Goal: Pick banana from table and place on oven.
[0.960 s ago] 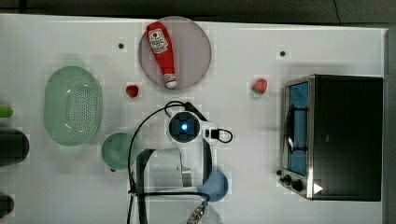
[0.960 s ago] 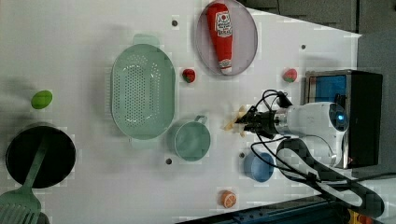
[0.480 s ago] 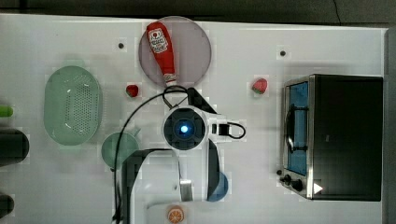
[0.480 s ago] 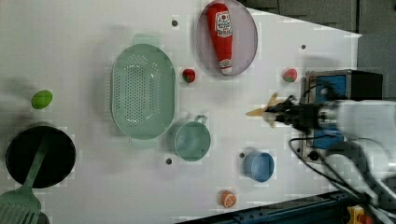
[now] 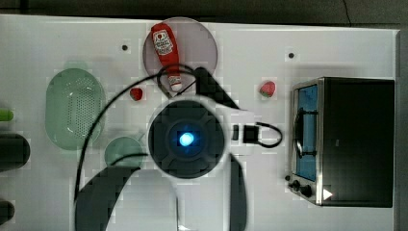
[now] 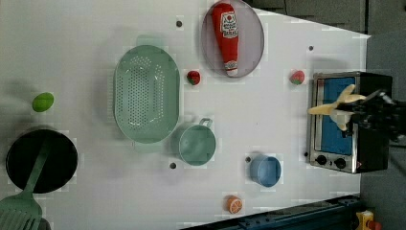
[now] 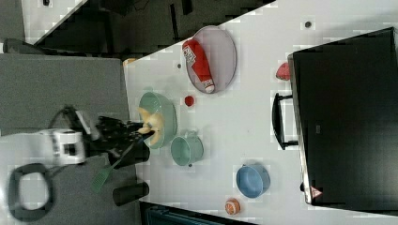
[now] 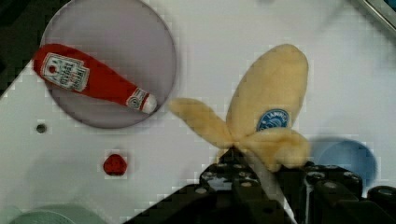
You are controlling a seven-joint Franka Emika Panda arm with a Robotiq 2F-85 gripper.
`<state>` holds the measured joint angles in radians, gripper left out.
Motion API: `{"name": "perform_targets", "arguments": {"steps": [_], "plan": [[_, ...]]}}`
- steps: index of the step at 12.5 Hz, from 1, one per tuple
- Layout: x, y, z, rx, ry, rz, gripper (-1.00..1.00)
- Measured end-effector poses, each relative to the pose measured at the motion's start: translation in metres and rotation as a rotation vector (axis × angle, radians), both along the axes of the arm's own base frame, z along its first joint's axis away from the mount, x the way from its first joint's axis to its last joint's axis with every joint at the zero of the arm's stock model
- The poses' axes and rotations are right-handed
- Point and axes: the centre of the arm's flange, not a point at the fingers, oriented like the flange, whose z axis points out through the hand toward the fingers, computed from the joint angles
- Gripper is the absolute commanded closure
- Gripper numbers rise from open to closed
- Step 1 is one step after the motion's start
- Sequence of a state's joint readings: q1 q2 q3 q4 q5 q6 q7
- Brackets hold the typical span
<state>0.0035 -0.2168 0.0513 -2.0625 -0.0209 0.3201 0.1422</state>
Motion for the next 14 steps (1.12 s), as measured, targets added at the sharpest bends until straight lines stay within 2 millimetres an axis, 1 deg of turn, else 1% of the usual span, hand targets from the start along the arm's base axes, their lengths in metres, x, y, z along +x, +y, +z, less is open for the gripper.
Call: {"name": "perform_targets", "arguments": {"steps": [1,3,5,6,8,10,12,14], "plan": [[-0.003,-0.010,0.016,-0.004,0.034,-0.019,0.50],[-0.008,-0.038,0.032,0.013,0.074,-0.062,0.50],[0.005,-0.077,0.047,0.043,0.053,-0.075,0.50],[0.009,-0.099,0.049,0.036,0.042,-0.078,0.50],[0.009,-0.136,0.037,0.033,0.068,-0.048,0.50],[0.014,-0.181,0.017,0.040,0.095,0.014,0.50],[0.016,-0.235,-0.003,0.044,0.092,0.036,0.50],[0.009,-0.296,-0.026,0.010,0.076,0.045,0.50]]}}
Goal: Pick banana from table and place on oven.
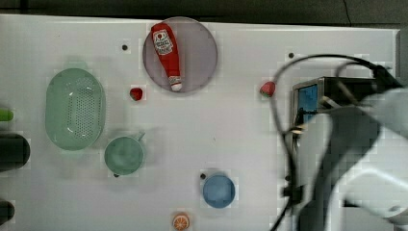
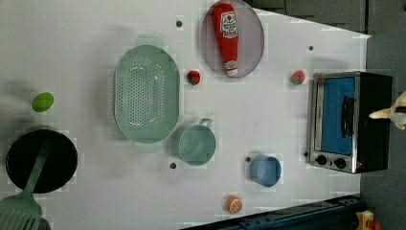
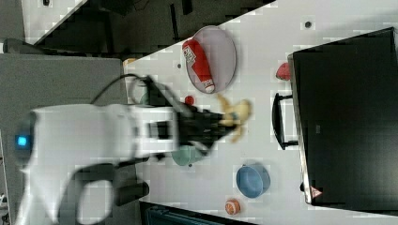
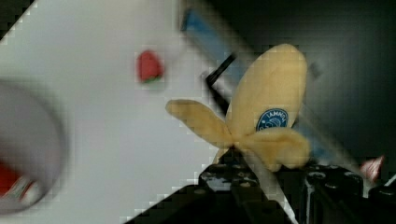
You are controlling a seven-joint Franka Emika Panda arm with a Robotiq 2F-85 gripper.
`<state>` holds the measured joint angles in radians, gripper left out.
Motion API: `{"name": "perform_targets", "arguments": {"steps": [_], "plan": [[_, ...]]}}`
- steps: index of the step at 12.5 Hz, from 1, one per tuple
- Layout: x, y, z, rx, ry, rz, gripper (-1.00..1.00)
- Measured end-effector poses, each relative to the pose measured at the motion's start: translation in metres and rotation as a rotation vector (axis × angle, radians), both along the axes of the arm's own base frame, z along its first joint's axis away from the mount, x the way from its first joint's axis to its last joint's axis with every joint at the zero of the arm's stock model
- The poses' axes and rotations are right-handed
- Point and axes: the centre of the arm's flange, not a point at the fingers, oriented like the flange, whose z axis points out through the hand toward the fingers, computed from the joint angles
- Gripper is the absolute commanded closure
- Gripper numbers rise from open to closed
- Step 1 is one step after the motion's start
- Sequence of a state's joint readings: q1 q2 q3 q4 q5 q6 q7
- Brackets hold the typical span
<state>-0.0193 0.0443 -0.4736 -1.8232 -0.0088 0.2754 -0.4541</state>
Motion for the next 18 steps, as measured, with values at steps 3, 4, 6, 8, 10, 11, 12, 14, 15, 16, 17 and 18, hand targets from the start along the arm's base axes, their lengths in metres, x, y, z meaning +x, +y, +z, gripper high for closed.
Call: {"name": "perform_targets", "arguments": {"steps": [3,4,6,8,10,11,12,14,15,16,17,18], "plan": [[-0.019,-0.079,-0.039,-0.045,0.041,0.032,0.50],[-0.031,-0.098,-0.053,-0.058,0.066,0.035,0.50],[-0.048,-0.129,-0.067,-0.080,0.086,0.049,0.24],[-0.055,-0.145,-0.074,-0.101,0.074,0.046,-0.21],[-0.056,-0.147,-0.079,-0.090,0.086,0.065,-0.66],[-0.053,-0.144,-0.082,-0.075,0.076,0.061,-0.89],[-0.049,-0.141,-0.085,-0.069,0.069,0.067,-1.00],[-0.041,-0.131,-0.081,-0.084,0.053,0.093,-1.00],[-0.040,-0.128,-0.077,-0.078,0.054,0.104,-1.00],[-0.038,-0.122,-0.072,-0.053,0.045,0.105,-1.00],[-0.035,-0.111,-0.064,-0.032,0.035,0.120,-1.00],[-0.029,-0.094,-0.049,-0.002,0.036,0.147,-1.00]]}}
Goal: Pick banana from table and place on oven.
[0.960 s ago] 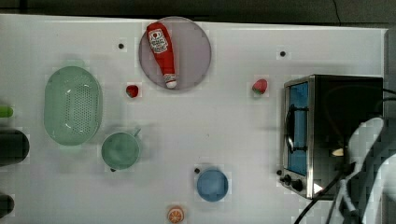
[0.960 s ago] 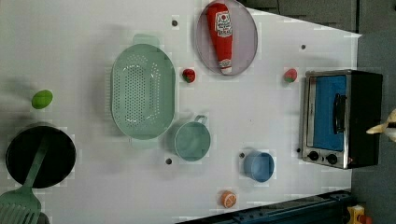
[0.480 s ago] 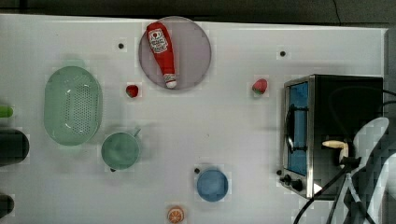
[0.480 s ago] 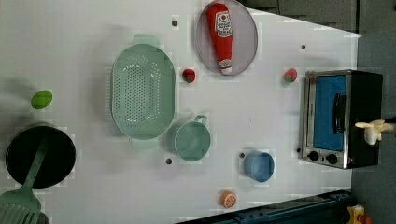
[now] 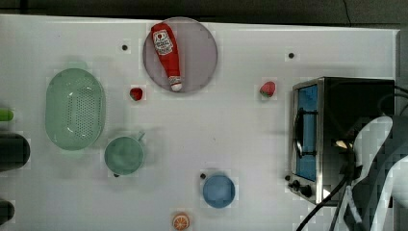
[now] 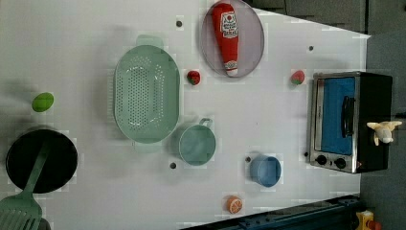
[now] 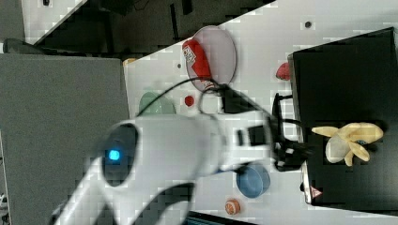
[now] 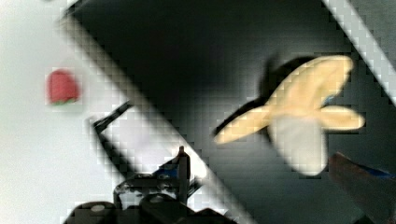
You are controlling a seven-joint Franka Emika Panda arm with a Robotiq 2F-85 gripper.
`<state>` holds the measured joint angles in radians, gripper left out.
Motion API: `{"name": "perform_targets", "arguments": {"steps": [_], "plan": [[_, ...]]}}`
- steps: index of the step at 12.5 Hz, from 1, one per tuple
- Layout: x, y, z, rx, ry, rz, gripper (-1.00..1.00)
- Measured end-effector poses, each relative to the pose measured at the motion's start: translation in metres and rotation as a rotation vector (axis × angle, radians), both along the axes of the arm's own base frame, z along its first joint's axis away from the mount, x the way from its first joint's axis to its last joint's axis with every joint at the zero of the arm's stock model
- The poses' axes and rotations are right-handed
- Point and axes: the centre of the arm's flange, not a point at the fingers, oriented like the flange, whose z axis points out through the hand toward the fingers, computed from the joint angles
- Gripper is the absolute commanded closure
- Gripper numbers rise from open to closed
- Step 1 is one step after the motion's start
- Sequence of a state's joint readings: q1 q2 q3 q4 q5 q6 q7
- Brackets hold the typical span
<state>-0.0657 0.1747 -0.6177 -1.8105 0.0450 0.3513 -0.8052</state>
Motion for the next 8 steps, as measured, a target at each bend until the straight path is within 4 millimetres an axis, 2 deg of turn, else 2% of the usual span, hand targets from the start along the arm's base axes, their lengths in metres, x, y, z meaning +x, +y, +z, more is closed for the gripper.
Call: {"name": "perform_targets", "arguments": {"steps": [2,4,6,8], "plan": [[0.010,0.053,0.043,0.026,0.001,0.065,-1.00],[0.025,0.121,0.096,0.041,-0.053,0.072,-1.00],[0.034,0.201,0.142,0.039,-0.090,0.058,-1.00],[0.027,0.281,0.165,0.061,-0.040,0.038,-1.00]]}}
